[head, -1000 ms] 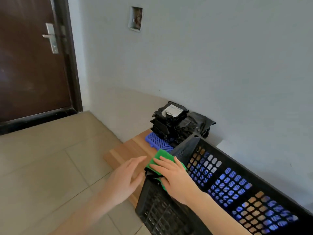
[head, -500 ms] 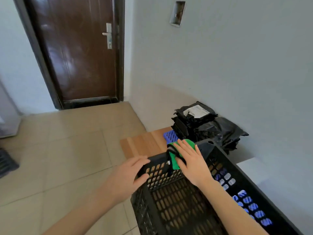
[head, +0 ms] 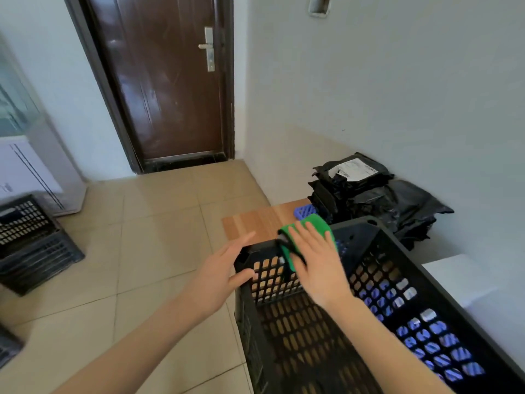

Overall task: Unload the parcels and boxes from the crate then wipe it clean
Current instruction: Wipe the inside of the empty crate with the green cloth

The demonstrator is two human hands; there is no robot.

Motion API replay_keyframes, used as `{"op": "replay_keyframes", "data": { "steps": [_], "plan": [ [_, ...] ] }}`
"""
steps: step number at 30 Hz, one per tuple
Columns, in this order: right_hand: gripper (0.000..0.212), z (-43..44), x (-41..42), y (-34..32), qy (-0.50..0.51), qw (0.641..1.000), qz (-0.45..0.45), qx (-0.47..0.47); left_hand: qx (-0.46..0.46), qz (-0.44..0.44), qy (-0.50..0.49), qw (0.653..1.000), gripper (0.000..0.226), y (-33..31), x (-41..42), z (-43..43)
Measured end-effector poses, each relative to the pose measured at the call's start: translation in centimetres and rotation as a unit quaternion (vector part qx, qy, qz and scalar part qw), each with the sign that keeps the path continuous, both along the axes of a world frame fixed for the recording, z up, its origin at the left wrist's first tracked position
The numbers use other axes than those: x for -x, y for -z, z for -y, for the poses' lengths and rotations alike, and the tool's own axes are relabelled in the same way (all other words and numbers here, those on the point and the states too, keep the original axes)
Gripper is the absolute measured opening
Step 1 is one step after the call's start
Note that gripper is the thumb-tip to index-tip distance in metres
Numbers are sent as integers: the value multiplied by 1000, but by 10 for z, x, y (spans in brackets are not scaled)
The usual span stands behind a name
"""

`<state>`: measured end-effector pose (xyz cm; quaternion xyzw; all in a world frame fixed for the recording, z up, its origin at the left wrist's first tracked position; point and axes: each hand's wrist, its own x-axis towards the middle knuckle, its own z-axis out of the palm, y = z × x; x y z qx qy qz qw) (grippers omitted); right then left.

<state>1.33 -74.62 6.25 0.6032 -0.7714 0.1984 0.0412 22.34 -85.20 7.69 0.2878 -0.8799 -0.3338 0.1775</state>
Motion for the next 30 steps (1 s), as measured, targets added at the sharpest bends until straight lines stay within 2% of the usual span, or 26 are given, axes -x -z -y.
{"op": "replay_keyframes", "data": {
  "steps": [4,9,13,15,17,20,25,30],
  "plan": [
    [55,7,-38,9,-95,995,-18,10,23,-7,-3,1000,75,1,-2,1],
    [55,0,-10,2,-101,991,-86,-10,24,42,6,999,74,-1,-1,1],
    [54,-16,50,1,36,998,-55,-24,-4,67,13,998,74,-2,-1,1],
    [53,-22,75,-1,132,991,5,-35,-10,71,16,997,73,-2,-1,0],
    [52,-19,78,-4,168,983,64,-40,0,77,13,997,73,0,-1,1],
    [50,-6,48,-6,122,991,54,-22,13,79,4,997,75,1,-1,1],
    [54,3,-34,3,-55,998,-1,3,25,58,10,998,80,-5,-2,-2],
    [53,7,-33,4,-82,994,-60,27,32,48,30,998,87,-13,-2,3]
  ]
}}
